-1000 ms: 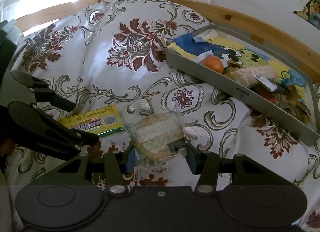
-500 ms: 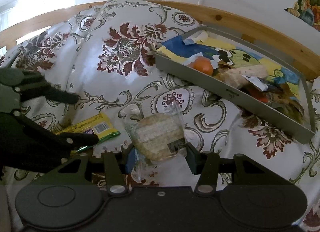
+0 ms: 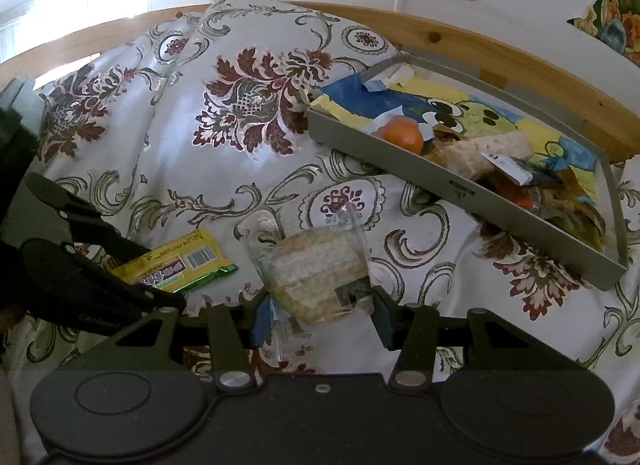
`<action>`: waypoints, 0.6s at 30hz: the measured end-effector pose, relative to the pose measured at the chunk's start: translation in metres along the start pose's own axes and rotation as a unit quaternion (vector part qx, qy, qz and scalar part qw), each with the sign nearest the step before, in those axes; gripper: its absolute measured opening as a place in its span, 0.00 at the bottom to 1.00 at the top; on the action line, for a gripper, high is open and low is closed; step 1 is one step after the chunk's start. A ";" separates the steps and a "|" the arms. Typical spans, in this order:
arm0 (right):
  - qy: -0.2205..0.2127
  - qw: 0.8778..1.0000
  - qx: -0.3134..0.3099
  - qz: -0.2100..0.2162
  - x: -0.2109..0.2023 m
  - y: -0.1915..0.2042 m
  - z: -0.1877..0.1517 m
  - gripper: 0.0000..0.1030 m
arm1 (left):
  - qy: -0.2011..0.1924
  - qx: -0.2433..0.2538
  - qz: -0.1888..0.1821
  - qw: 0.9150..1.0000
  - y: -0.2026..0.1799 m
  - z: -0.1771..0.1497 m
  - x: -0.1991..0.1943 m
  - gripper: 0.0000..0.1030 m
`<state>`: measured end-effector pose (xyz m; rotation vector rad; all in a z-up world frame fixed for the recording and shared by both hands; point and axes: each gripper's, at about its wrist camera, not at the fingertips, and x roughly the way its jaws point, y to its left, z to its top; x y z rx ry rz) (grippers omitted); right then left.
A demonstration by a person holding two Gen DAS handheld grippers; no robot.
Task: Organize snacks
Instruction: 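Lift the bread bag with the right tool while the left tool grasps the yellow wafer bar, then carry the bread bag with the right tool while the left tool carries the wafer bar to the tray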
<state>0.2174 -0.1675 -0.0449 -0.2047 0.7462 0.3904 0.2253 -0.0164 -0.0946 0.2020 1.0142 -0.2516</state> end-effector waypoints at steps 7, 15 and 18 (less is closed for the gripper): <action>-0.006 1.000 -0.004 -0.004 -0.001 0.001 0.000 0.51 | -0.009 -0.023 -0.002 1.000 -0.002 -0.001 -0.008 0.50; -0.035 0.999 -0.006 -0.026 -0.006 -0.002 0.004 0.51 | -0.087 -0.074 -0.035 0.993 0.002 0.004 -0.041 0.50; -0.054 0.998 0.002 -0.034 -0.008 -0.007 0.008 0.51 | -0.122 -0.082 -0.036 0.988 -0.001 0.015 -0.050 0.50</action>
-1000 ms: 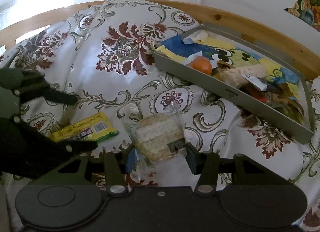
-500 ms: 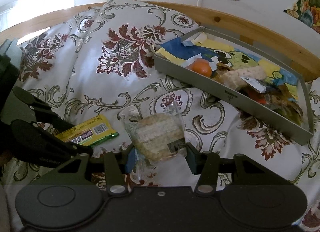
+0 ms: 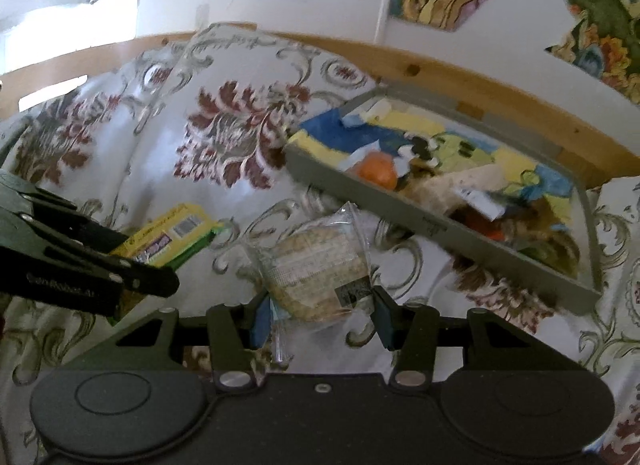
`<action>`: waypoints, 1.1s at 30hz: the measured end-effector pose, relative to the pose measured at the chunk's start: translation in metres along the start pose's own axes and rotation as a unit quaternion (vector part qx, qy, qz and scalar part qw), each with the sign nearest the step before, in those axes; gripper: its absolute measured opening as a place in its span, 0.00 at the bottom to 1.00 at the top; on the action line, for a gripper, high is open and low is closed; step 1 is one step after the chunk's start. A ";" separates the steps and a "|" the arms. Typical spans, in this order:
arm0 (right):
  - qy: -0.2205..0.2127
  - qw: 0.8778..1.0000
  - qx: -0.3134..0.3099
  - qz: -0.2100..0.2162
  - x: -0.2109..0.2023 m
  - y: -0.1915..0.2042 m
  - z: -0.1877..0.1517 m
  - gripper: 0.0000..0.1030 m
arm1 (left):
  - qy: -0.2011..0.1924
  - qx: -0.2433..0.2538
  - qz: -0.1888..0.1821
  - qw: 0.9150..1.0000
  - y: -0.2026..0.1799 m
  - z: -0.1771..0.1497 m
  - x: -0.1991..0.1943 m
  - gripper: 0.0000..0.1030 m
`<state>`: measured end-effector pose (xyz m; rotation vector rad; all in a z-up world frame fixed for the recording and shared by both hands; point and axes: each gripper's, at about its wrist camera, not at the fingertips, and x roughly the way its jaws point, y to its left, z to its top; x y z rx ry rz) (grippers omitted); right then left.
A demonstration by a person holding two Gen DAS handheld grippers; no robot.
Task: Organize snacks
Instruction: 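Carry the bread bag with the right tool while the left tool carries the wafer bar to the tray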
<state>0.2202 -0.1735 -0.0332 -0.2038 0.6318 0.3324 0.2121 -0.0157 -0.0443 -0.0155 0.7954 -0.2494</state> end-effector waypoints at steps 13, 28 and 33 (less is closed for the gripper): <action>-0.099 0.991 0.025 -0.082 0.036 -0.045 0.049 0.51 | -0.106 -0.015 -0.007 0.994 -0.006 0.120 0.035 0.50; -0.073 0.989 0.047 -0.117 0.105 -0.086 0.076 0.51 | -0.031 -0.030 0.017 0.999 -0.009 0.166 0.124 0.50; -0.071 0.991 0.061 -0.100 0.110 -0.088 0.076 0.56 | -0.015 -0.029 0.018 0.999 -0.012 0.168 0.133 0.51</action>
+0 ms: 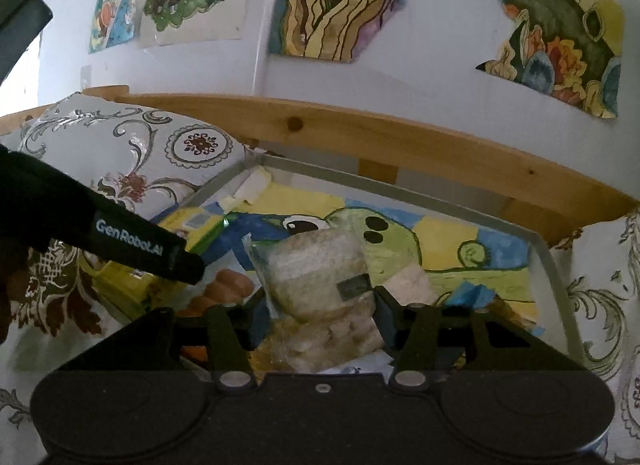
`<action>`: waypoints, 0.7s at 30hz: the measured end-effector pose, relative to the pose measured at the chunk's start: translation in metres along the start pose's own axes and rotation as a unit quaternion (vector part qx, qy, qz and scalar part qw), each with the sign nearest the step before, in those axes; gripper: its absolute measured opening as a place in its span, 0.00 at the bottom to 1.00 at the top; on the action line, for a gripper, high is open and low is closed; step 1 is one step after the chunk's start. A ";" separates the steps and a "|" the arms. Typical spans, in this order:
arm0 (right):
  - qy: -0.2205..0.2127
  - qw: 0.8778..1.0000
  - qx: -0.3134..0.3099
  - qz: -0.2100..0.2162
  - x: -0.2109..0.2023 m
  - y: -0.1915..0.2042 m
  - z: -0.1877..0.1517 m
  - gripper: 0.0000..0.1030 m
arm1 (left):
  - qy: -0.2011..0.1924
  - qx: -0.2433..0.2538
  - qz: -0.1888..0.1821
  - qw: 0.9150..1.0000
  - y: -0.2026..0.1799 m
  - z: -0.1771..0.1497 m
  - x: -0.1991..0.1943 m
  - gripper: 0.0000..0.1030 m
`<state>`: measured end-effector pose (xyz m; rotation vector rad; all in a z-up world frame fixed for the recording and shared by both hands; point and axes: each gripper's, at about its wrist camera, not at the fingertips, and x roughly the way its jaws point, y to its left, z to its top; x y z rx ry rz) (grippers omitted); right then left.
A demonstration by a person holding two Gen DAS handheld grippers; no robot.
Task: Organize snacks
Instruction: 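Carry the bread bag with the right tool while the left tool carries the wafer bar to the tray, then open the right tool over the tray while the left tool releases the wafer bar there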
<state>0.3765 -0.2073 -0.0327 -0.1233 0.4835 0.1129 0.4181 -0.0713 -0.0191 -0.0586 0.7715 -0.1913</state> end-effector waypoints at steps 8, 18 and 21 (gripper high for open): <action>-0.008 1.000 0.001 0.001 -0.006 0.002 -0.002 0.72 | 0.001 -0.020 -0.007 1.000 0.005 -0.001 -0.006 0.59; -0.040 0.999 0.031 -0.015 -0.040 -0.006 0.008 0.87 | -0.047 -0.047 -0.006 0.998 0.009 0.000 -0.044 0.83; -0.052 0.997 0.046 -0.024 -0.056 -0.011 0.011 0.91 | -0.068 -0.049 -0.003 0.997 0.008 -0.002 -0.061 0.90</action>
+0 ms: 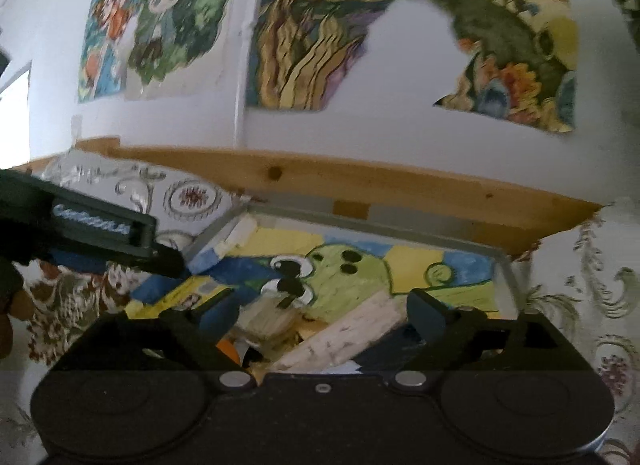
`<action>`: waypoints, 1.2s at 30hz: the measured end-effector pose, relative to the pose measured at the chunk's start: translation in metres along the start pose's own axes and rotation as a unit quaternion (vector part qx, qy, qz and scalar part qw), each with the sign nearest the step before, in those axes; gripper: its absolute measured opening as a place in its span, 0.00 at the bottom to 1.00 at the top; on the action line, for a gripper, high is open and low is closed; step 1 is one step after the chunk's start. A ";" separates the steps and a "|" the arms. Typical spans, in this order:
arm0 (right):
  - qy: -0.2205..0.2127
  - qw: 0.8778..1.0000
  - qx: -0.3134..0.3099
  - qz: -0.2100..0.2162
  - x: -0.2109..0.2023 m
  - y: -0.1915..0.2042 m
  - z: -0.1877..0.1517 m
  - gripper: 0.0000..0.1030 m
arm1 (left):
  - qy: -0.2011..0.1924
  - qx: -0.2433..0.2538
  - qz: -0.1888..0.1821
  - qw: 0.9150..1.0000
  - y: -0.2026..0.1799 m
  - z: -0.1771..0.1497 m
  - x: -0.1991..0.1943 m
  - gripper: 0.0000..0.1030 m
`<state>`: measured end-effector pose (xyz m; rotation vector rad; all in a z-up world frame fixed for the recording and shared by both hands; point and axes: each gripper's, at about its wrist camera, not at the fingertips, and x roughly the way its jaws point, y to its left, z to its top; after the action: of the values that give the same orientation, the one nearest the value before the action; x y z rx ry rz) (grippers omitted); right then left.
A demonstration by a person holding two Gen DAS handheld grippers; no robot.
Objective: Organize snacks
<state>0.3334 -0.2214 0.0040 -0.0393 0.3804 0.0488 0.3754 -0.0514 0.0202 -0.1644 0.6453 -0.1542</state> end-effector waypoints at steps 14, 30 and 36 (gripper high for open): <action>-0.035 0.998 0.051 -0.021 -0.093 -0.017 0.002 0.99 | -0.086 0.003 0.022 0.996 -0.004 -0.026 -0.085 1.00; -0.037 0.994 0.088 -0.053 -0.202 -0.001 -0.041 0.99 | -0.103 0.040 0.047 0.993 0.007 -0.106 -0.163 1.00; -0.021 0.994 0.091 -0.049 -0.225 0.007 -0.055 0.99 | -0.100 0.052 0.054 0.992 0.012 -0.131 -0.184 1.00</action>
<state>0.1041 -0.2257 0.0362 0.1228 0.3389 -0.0821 0.1521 -0.0179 0.0226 -0.0438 0.4439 -0.0650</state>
